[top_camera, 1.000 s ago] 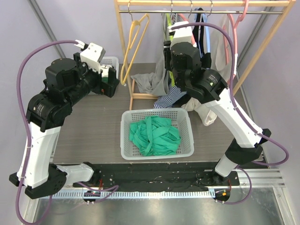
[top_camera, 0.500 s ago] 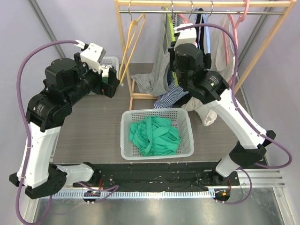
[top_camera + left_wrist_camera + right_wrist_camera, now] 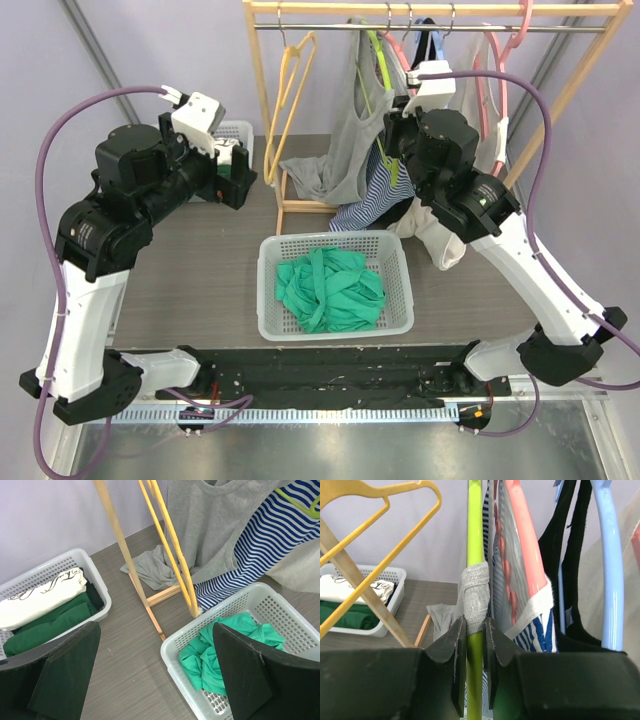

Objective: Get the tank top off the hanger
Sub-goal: Pick up the hanger from the clothesline.

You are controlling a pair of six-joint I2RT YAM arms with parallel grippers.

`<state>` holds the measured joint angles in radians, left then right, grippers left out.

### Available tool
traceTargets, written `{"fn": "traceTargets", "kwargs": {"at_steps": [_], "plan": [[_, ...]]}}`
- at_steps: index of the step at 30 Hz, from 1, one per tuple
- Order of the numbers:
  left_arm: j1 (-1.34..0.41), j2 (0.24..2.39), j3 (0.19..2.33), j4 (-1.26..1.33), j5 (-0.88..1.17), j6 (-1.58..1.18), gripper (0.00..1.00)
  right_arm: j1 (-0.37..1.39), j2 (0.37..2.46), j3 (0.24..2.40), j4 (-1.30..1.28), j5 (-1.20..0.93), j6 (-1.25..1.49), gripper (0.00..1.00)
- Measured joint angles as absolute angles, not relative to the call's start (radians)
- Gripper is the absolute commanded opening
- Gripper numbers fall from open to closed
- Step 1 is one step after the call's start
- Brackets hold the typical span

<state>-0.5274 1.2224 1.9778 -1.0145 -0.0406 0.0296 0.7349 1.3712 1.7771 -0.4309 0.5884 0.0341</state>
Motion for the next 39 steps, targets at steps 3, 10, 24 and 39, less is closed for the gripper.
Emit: {"fn": "traceTargets", "kwargs": {"at_steps": [3,10,24,39], "plan": [[-0.527,1.221,1.978,-1.015,-0.04,0.03,1.0,0.73,1.363,1.738,-0.376,0.587,0.005,0.01],[-0.527,1.216,1.978,-1.014,-0.041,0.03,1.0,0.73,1.361,1.645,-0.21,0.57,-0.076,0.01],[-0.527,1.209,1.974,-1.015,-0.041,0.035,1.0,0.731,1.368,1.697,-0.125,0.524,-0.18,0.01],[-0.521,1.202,1.969,-1.015,-0.041,0.035,1.0,0.731,1.501,1.99,-0.429,0.461,-0.02,0.6]]}}
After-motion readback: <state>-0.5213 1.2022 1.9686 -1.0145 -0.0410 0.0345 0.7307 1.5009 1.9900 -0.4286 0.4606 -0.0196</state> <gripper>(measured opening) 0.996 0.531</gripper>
